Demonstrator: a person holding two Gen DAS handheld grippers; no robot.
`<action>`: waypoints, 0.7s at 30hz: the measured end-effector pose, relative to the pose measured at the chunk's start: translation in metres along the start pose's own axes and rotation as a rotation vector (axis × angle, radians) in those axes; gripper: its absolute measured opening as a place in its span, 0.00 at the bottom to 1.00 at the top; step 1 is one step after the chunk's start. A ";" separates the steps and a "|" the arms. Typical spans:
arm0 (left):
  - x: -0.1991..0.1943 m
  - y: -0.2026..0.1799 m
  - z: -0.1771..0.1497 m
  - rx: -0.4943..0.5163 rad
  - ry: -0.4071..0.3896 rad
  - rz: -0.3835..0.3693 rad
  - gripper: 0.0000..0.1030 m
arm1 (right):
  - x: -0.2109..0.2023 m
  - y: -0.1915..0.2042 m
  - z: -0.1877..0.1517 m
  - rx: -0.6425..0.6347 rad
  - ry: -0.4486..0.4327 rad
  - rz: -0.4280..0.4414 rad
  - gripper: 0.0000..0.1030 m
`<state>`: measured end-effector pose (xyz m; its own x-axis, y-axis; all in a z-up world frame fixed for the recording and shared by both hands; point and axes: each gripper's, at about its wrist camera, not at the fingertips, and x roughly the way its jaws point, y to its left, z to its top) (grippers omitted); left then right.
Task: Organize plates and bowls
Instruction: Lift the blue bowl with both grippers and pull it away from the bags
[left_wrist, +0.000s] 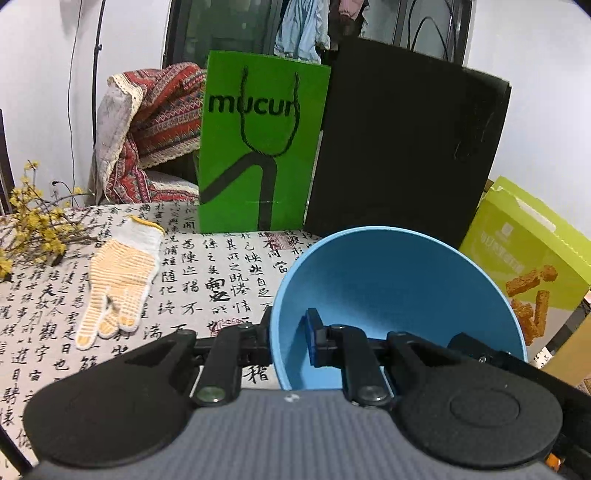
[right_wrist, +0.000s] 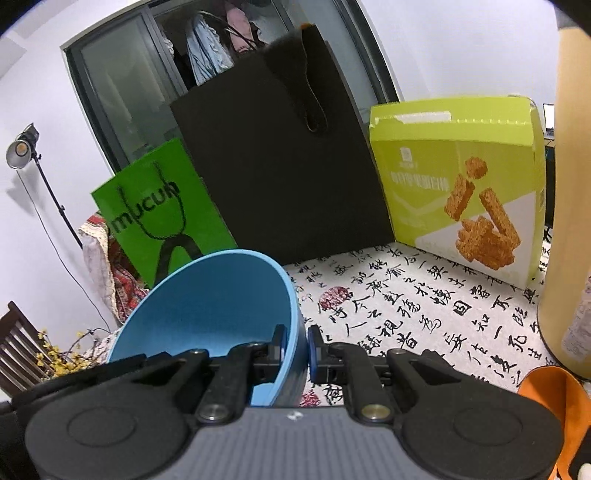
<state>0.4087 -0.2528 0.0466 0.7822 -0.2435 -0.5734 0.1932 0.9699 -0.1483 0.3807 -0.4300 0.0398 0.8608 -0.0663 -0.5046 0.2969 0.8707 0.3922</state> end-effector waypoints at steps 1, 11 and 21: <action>-0.004 0.001 0.000 -0.001 -0.005 0.000 0.15 | -0.004 0.002 0.000 -0.001 -0.005 0.001 0.11; -0.040 0.012 -0.004 -0.008 -0.030 -0.009 0.15 | -0.034 0.017 -0.008 -0.001 -0.017 0.019 0.11; -0.069 0.023 -0.012 -0.011 -0.064 -0.012 0.15 | -0.057 0.028 -0.020 0.001 -0.023 0.037 0.10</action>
<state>0.3521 -0.2132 0.0736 0.8163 -0.2543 -0.5187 0.1966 0.9666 -0.1645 0.3317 -0.3920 0.0647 0.8804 -0.0456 -0.4720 0.2653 0.8723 0.4106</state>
